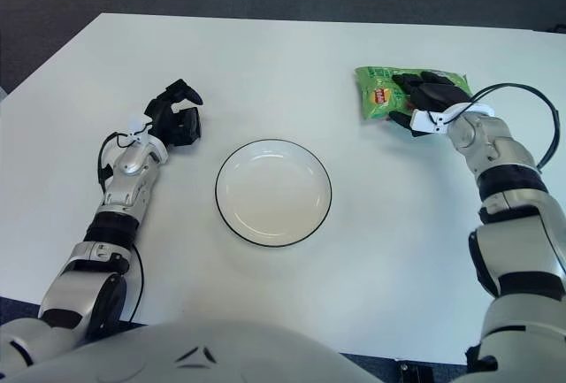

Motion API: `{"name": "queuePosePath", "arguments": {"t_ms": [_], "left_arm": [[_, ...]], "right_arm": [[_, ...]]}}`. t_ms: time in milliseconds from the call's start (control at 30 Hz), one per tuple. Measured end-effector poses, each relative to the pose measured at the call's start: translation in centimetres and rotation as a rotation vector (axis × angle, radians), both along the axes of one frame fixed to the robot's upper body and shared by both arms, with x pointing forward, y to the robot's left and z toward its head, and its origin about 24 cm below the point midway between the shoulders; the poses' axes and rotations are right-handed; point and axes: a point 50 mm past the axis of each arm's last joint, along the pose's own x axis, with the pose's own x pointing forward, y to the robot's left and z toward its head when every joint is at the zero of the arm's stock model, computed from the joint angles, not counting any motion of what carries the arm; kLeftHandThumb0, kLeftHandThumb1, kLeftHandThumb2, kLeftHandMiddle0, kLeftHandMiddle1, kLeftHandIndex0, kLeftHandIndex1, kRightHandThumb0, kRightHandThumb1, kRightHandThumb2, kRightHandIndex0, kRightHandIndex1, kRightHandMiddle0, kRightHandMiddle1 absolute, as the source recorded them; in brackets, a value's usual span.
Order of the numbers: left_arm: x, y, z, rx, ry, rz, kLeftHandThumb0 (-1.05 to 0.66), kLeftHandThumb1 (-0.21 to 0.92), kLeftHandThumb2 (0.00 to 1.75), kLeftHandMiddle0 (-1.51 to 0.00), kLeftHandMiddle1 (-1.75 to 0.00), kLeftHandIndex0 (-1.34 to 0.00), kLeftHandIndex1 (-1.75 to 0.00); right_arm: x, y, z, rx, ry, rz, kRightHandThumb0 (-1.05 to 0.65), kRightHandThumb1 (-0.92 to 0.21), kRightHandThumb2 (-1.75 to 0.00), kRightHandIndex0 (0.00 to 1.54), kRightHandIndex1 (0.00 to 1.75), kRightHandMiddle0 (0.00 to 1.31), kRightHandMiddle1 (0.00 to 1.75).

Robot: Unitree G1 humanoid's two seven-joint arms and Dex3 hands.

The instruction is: Put the snack into the plate.

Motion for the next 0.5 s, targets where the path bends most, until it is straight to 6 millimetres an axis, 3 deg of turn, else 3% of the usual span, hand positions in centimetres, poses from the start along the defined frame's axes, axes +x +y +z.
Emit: {"name": "queuePosePath", "arguments": {"t_ms": [500], "left_arm": [[0.2,0.0,0.1,0.003,0.001,-0.002,-0.44,0.45,1.15,-1.09,-1.75,-0.51,-1.75]], "right_arm": [[-3.3,2.5,1.9,0.002,0.079,0.034,-0.81,-0.92,-0.85,0.13,0.07,0.00,0.62]]}}
